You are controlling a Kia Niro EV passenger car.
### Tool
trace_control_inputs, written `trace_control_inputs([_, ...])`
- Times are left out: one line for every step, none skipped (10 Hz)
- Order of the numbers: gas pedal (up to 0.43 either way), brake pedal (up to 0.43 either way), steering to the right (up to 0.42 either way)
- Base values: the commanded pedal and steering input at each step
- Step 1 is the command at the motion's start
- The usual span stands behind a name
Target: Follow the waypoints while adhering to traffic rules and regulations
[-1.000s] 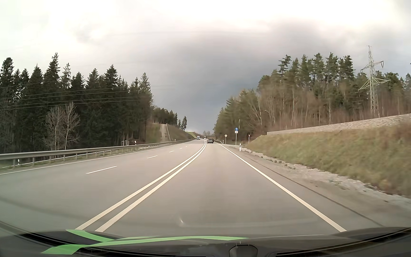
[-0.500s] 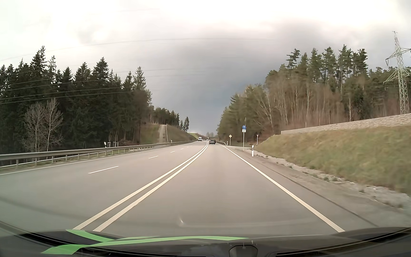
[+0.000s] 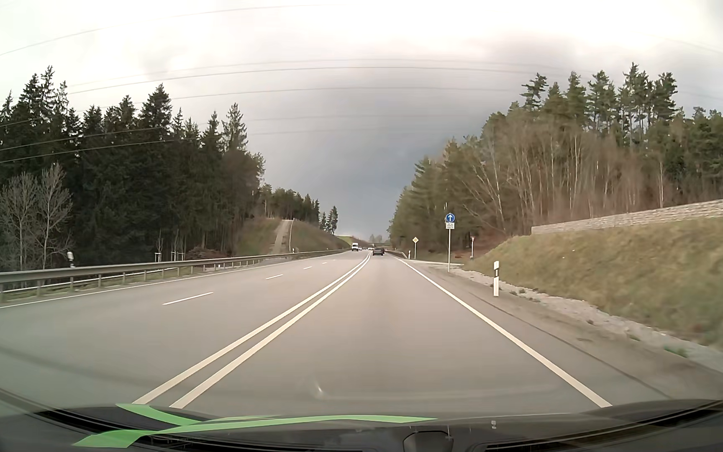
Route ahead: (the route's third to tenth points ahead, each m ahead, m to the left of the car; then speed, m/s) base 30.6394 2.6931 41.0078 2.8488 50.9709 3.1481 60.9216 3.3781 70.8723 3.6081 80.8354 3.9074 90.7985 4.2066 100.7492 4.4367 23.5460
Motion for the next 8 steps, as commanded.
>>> trace_control_inputs([0.157, 0.0, -0.007])
trace_control_inputs([0.157, 0.0, -0.006])
trace_control_inputs([0.157, 0.0, -0.006])
trace_control_inputs([0.157, 0.0, -0.005])
trace_control_inputs([0.157, 0.0, -0.005])
trace_control_inputs([0.157, 0.0, -0.004])
trace_control_inputs([0.157, 0.0, -0.003])
trace_control_inputs([0.169, 0.0, -0.003])
